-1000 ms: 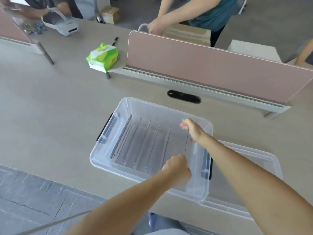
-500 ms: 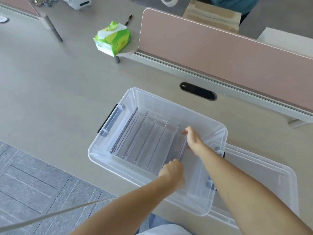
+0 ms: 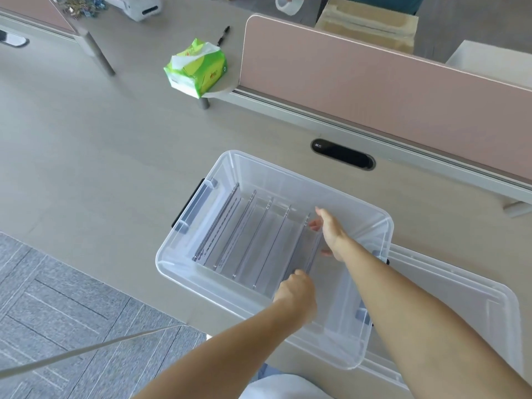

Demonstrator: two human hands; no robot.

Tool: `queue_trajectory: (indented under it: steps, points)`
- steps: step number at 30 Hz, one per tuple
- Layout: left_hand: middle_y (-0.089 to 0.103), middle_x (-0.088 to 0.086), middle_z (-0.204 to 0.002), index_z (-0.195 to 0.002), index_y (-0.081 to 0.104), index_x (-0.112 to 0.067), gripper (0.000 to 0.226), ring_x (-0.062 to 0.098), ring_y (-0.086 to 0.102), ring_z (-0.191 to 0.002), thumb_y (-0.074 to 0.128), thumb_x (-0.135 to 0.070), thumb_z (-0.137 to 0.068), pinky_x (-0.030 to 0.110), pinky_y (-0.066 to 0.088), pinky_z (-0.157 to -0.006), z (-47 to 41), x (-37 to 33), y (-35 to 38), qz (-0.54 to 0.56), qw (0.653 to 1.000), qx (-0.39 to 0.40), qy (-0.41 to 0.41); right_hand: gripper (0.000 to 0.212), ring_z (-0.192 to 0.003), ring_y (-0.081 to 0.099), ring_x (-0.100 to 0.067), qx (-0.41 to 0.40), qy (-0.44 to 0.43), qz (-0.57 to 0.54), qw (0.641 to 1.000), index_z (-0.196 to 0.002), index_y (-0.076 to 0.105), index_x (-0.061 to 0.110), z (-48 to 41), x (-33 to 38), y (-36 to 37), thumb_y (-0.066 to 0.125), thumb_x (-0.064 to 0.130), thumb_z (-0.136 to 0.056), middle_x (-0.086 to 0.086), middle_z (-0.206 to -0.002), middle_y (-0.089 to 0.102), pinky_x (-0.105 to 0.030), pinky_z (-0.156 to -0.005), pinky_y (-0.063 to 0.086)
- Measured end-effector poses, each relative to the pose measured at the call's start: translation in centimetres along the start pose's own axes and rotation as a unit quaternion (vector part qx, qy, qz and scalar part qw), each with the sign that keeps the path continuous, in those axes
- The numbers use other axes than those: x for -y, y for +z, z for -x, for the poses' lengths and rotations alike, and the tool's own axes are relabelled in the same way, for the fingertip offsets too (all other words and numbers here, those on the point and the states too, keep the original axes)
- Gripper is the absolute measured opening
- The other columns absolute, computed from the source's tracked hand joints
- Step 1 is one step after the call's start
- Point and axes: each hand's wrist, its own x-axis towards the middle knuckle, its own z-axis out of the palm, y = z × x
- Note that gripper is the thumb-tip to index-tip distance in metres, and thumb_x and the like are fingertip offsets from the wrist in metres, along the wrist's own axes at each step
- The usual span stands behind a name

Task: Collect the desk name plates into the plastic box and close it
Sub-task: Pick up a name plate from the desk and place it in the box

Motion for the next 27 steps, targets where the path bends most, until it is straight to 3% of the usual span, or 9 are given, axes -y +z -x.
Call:
queue_trajectory:
  steps: [3,6,9,15,18,20,23,27]
  points:
    - [0.054,0.015,-0.123,-0.126,0.04,0.001,0.036,0.034,0.059,-0.115,0.052,-0.004,-0.092,0.041,0.055,-0.088,-0.1,0.0,0.3,-0.002,1.0,-0.005,0.005,0.043,-0.092,0.047,-0.014,0.027,-0.017,0.03,0.999,-0.084,0.062,0.025,0.1,0.9,-0.6,0.036,0.059,-0.092,0.001,-0.098,0.057,-0.036,-0.095,0.036]
    - [0.057,0.015,-0.119,-0.123,0.039,-0.001,0.036,0.035,0.061,-0.111,0.054,-0.004,-0.09,0.039,0.056,-0.083,-0.3,0.0,0.8,0.015,1.0,-0.007,-0.005,0.031,-0.073,0.044,-0.009,0.064,-0.039,0.08,0.994,-0.095,0.061,0.023,0.2,2.2,-1.5,0.04,0.046,-0.097,-0.005,-0.096,0.057,-0.027,-0.073,0.031]
    - [0.06,0.015,-0.115,-0.12,0.039,-0.003,0.036,0.036,0.062,-0.109,0.054,-0.003,-0.088,0.039,0.056,-0.083,-0.5,0.0,1.1,0.037,0.999,-0.007,-0.016,0.038,-0.076,0.046,-0.01,0.086,-0.024,0.13,0.987,-0.104,0.063,0.022,-0.3,2.8,-2.1,0.044,0.052,-0.091,0.002,-0.099,0.063,-0.031,-0.072,0.033]
    - [0.061,0.016,-0.113,-0.125,0.037,0.0,0.039,0.036,0.063,-0.108,0.051,-0.002,-0.089,0.041,0.057,-0.083,-0.5,0.0,1.2,0.025,1.0,-0.015,-0.01,0.036,-0.081,0.048,-0.009,0.111,-0.009,0.14,0.984,-0.102,0.063,0.027,-0.7,3.0,-2.3,0.045,0.055,-0.087,0.005,-0.097,0.065,-0.03,-0.066,0.033]
    - [0.059,0.017,-0.122,-0.146,0.013,0.008,0.068,0.036,0.059,-0.115,0.051,-0.003,-0.09,0.041,0.055,-0.088,-0.7,0.0,1.2,0.032,0.999,-0.017,-0.022,0.041,-0.078,0.046,-0.01,0.097,-0.004,0.121,0.988,-0.093,0.067,0.026,-1.2,2.5,-2.2,0.047,0.06,-0.083,0.004,-0.099,0.068,-0.029,-0.063,0.031]
    - [0.058,0.017,-0.126,-0.149,-0.002,0.008,0.079,0.035,0.057,-0.118,0.051,-0.004,-0.092,0.041,0.054,-0.09,-0.7,0.0,1.2,0.042,0.999,-0.01,-0.025,0.049,-0.079,0.045,-0.011,0.084,0.006,0.11,0.99,-0.085,0.071,0.024,-1.4,2.4,-2.2,0.048,0.067,-0.077,0.005,-0.101,0.069,-0.029,-0.066,0.031]
    - [0.059,0.016,-0.125,-0.15,-0.006,0.007,0.083,0.036,0.057,-0.119,0.052,-0.005,-0.092,0.043,0.053,-0.091,-0.6,0.0,1.2,0.039,0.999,-0.013,-0.025,0.05,-0.081,0.045,-0.01,0.083,0.003,0.114,0.99,-0.103,0.067,0.027,-1.1,2.6,-2.2,0.043,0.067,-0.083,0.006,-0.1,0.068,-0.032,-0.075,0.032]
    - [0.06,0.016,-0.124,-0.15,-0.005,0.007,0.082,0.035,0.058,-0.118,0.052,-0.005,-0.092,0.038,0.053,-0.087,-0.4,0.0,1.0,0.034,0.999,-0.017,-0.016,0.058,-0.079,0.045,-0.008,0.084,-0.003,0.118,0.989,-0.126,0.058,0.029,-0.5,2.7,-2.2,0.039,0.068,-0.087,0.008,-0.095,0.066,-0.032,-0.073,0.031]
